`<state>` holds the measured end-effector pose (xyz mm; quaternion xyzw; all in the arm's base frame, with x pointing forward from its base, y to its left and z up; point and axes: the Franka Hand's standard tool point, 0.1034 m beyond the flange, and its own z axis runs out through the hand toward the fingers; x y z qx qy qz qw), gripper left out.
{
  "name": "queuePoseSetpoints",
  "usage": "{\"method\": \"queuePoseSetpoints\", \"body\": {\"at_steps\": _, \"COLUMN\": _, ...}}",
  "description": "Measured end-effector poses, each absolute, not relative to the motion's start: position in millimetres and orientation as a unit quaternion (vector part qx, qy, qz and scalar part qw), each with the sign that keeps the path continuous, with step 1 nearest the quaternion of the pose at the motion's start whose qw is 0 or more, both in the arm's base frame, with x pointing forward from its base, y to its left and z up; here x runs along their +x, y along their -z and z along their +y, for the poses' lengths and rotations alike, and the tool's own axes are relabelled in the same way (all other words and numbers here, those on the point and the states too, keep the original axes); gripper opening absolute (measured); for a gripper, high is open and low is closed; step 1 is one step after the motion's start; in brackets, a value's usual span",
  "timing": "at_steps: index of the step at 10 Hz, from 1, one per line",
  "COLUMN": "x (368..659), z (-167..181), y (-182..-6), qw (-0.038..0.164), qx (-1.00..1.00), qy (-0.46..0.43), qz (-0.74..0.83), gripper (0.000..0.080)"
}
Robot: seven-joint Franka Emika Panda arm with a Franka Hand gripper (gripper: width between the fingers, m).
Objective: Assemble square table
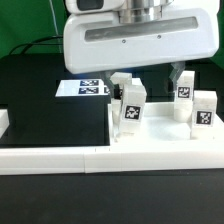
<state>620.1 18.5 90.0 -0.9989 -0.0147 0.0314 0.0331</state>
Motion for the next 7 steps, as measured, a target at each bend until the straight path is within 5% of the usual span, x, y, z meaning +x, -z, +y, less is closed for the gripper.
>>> {"method": "queuePoseSetpoints", "body": {"at_steps": 4, "x": 625, "z": -4, "y": -81.6, "qw": 0.015, "qx": -1.0, "qy": -0.005, "qz": -0.008, "gripper": 0.0649}}
{"method": "queuePoseSetpoints", "body": {"at_steps": 6, "x": 625, "z": -5, "y": -81.2, "qw": 0.016, "qx": -1.0, "qy": -0.005, "qz": 0.003, "gripper": 0.0386}}
{"method": "queuePoseSetpoints", "body": {"at_steps": 7, "x": 625, "z": -4, "y": -81.2, "qw": 0.016, "qx": -1.0, "qy": -0.005, "qz": 0.017, "gripper": 0.0386}}
